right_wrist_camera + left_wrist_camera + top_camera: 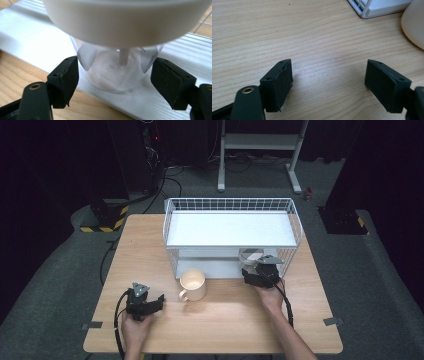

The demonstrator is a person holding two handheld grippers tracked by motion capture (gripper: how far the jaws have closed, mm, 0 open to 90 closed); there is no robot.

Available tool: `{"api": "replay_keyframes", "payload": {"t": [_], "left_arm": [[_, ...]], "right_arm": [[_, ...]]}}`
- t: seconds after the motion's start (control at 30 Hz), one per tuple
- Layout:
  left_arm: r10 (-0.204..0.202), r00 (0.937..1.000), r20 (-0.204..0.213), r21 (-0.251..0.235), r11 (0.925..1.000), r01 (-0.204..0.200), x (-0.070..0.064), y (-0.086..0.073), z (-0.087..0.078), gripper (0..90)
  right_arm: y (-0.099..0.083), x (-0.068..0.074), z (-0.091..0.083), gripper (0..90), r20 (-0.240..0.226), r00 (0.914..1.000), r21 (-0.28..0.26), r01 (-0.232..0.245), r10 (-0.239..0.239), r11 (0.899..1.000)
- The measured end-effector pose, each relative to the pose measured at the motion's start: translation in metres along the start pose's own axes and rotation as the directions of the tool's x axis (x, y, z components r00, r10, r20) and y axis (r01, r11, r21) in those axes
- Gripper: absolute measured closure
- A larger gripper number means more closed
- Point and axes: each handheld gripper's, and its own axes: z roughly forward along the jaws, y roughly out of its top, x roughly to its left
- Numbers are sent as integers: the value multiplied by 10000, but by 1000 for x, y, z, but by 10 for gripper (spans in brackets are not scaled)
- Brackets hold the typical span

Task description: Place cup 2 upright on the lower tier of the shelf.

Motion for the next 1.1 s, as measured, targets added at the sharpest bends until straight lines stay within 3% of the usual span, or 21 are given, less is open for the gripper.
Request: {"api": "replay_keyframes", "payload": {"t": [0.5,1.1], "left_arm": [[14,10000,-3,1,10000,-14,0,0,0,224],[15,10000,-4,3,10000,-15,0,0,0,224]], "right_arm": [[1,-5,12,359,534,9965,18,-644,643,9979],[10,-8,24,526,1164,9893,255,-913,877,9955]]}}
